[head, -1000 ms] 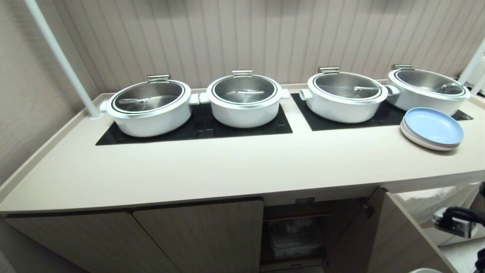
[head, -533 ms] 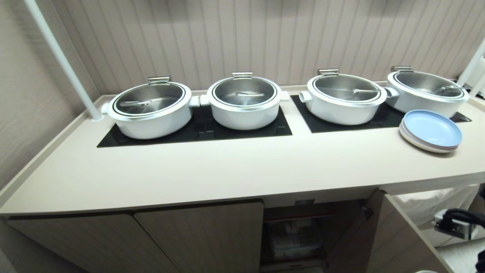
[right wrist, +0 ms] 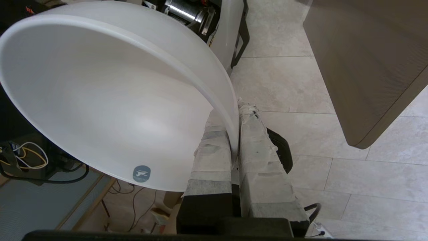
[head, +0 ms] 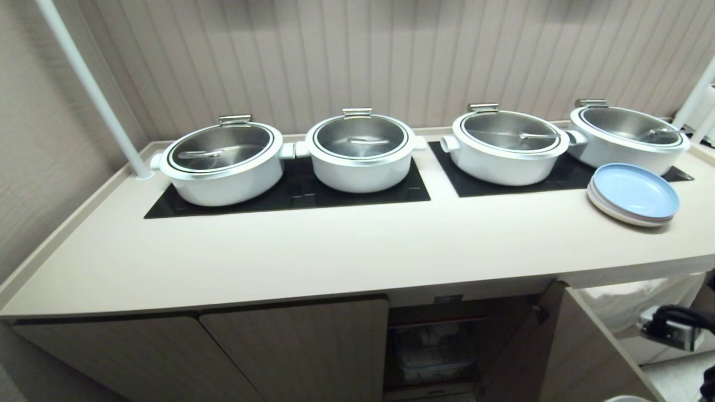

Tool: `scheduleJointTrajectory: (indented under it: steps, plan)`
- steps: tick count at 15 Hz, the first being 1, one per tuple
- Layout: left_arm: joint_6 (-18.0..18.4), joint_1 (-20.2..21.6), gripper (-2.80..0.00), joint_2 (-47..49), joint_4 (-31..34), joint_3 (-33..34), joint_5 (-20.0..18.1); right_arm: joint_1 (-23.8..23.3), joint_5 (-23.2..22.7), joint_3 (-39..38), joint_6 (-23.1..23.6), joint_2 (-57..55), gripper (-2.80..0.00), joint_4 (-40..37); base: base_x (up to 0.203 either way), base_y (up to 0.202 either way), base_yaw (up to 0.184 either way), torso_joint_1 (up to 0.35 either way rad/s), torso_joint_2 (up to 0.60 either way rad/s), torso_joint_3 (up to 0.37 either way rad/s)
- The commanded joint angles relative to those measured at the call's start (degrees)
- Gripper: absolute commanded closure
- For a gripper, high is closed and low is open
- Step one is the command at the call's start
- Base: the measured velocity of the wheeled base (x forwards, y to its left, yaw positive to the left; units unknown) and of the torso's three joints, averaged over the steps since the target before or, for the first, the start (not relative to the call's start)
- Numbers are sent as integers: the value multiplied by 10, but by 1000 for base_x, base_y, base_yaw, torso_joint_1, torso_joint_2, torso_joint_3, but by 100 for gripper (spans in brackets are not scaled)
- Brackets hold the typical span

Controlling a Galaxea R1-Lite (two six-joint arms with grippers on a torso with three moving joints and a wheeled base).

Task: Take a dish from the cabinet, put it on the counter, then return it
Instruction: Place it on the table

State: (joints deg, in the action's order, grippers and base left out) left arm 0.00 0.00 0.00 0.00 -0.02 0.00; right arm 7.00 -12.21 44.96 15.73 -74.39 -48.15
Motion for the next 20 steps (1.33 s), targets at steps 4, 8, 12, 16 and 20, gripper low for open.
scheduleJointTrajectory:
  steps: [4,8,12,16,20]
  plan:
    - [0,0,0,0,0,0,0,0,-9,0,-2,-1,0,0,0,0,0,0,0,0]
    - [0,0,0,0,0,0,0,0,-9,7,-3,-22,0,11,0,0,0,0,0,0]
    - [0,0,0,0,0,0,0,-1,-8,19,-3,-35,0,16,0,0,0,0,0,0]
    - [0,0,0,0,0,0,0,-2,-9,75,-5,-61,0,7,0,0,0,0,0,0]
    - [0,0,0,0,0,0,0,-2,-9,129,-26,-101,0,4,0,0,0,0,0,0]
